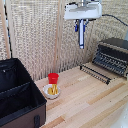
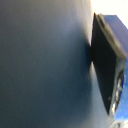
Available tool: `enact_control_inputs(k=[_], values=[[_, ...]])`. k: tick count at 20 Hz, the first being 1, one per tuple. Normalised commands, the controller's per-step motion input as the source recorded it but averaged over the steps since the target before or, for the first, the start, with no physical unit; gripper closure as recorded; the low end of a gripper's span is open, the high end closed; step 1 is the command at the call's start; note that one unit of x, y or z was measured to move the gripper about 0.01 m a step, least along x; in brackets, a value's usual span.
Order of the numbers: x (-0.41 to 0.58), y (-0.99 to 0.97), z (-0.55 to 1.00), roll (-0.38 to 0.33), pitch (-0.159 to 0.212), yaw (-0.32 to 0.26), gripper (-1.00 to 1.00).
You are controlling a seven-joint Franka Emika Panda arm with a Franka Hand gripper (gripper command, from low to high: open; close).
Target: Gently maneuver your gripper in the book's direction. Confidently hold the book by angling your gripper properly. Relocate the book to the caddy. Pinpoint the back pocket of the caddy and set the book down inside it.
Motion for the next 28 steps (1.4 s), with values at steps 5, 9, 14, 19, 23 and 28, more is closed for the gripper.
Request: enact_control_inputs(k=[5,9,14,19,23,28], values=[[0.002,0.7,0.11,0.005,0.002,-0.149,1.0],[0.06,0.83,0.16,0.0,0.0,-0.108,1.0],[0.151,0.88,0.28,-0.009,0.0,-0.086,1.0],[0.169,0.88,0.31,-0.017,-0.007,-0.089,1.0],[0.177,0.88,0.35,-0.022,-0.027,-0.091,1.0],[0.122,0.81,0.37,-0.036,-0.033,-0.127,1.0]])
